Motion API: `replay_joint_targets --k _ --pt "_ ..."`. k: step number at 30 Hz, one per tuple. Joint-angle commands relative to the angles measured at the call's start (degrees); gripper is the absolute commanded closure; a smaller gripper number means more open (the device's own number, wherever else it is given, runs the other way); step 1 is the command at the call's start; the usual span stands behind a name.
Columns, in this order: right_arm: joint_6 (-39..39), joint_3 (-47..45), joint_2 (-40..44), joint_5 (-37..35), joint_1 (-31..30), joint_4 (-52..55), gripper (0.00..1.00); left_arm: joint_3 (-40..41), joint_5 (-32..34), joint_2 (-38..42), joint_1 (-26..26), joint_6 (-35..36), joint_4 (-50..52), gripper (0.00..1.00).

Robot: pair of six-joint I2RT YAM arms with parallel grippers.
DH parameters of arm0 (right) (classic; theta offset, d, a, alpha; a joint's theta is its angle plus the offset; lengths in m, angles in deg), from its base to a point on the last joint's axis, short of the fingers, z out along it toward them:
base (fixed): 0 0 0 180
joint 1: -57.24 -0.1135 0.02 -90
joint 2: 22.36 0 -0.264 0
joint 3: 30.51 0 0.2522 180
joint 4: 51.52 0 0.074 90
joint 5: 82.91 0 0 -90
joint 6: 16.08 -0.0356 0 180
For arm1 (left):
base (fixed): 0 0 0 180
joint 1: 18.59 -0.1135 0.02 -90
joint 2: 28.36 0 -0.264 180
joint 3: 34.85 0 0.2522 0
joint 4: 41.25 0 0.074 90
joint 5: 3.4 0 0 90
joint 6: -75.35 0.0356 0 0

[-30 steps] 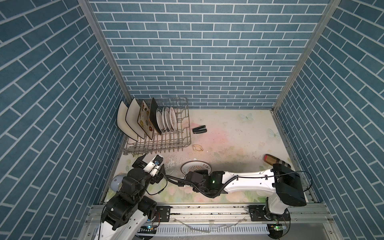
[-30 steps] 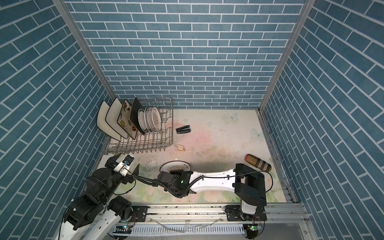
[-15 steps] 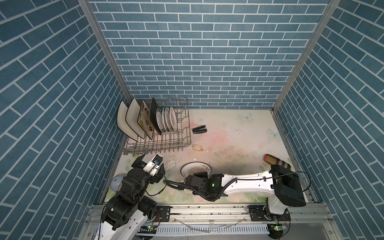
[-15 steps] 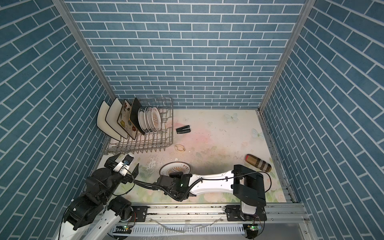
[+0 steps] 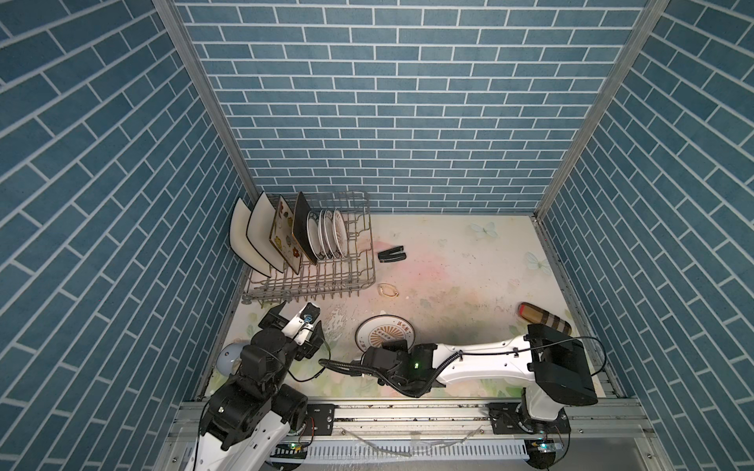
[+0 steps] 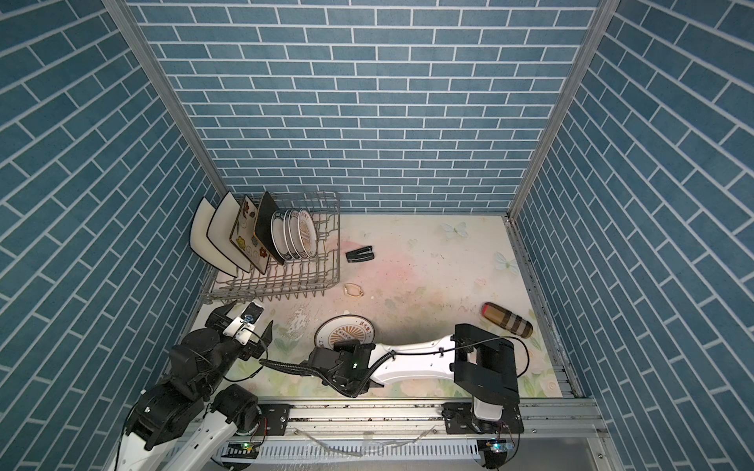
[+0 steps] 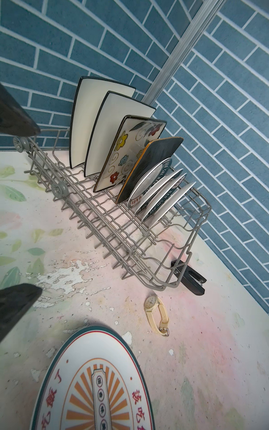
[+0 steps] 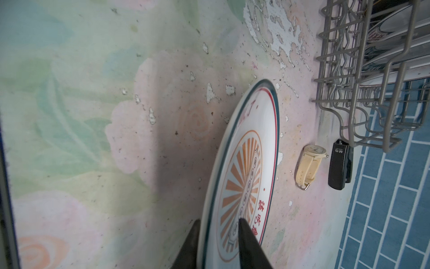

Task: Unload the plates from the dish rack
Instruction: Place the plate at the center of the table.

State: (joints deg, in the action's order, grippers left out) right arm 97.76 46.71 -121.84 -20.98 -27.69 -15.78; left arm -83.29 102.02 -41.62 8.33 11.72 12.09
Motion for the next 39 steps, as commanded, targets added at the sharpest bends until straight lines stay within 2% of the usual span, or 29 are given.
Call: replay_joint_targets --k 1,16,39 --pt "-0.9 -1.7 -0.5 -0.2 -0.5 0.9 0.68 0.2 0.3 -0.5 0.3 -0.4 -0.2 0.01" --pt "-2.0 -2.0 -1.4 -0.3 -0.5 1.6 0.58 0.1 0.0 -0.9 0.3 -0.4 0.1 0.01" --pt "-5.1 -1.7 -3.0 0.1 -0.5 3.2 0.54 -0.1 -0.5 0.0 0.2 -0.5 0.4 0.01"
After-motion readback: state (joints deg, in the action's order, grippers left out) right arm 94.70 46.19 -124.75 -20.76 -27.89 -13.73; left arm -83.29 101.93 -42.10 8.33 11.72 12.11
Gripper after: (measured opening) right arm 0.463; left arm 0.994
